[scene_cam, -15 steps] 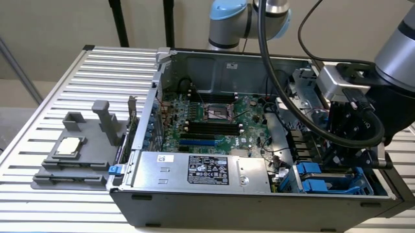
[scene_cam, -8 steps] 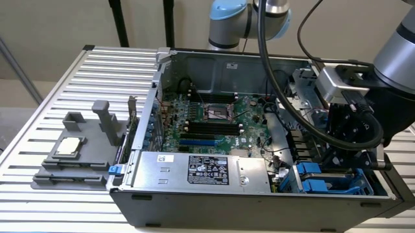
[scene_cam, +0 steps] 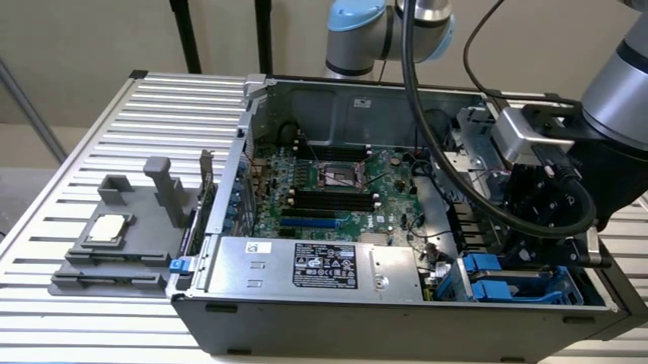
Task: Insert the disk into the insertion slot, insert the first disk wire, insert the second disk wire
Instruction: 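Insert the second disk wire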
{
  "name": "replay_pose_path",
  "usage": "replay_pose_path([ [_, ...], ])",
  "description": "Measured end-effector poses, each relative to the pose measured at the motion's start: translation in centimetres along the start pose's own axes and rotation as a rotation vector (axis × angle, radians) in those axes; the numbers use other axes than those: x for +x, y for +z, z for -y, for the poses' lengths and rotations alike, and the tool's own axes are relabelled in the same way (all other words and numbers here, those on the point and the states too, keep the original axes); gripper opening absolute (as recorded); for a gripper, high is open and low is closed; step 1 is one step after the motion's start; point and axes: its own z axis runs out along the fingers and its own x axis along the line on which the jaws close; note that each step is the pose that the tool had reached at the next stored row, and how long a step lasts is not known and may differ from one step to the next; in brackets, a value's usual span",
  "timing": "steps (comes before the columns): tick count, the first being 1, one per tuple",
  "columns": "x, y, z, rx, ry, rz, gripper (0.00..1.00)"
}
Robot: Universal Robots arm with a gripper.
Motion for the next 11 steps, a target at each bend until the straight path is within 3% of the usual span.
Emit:
replay_pose_path([
  [8, 0.1, -1.31, -0.49, 0.0006, 0.000, -0.0007, 0.24],
  [11, 0.1, -1.40, -1.15, 0.0077, 0.000, -0.0003, 0.24],
])
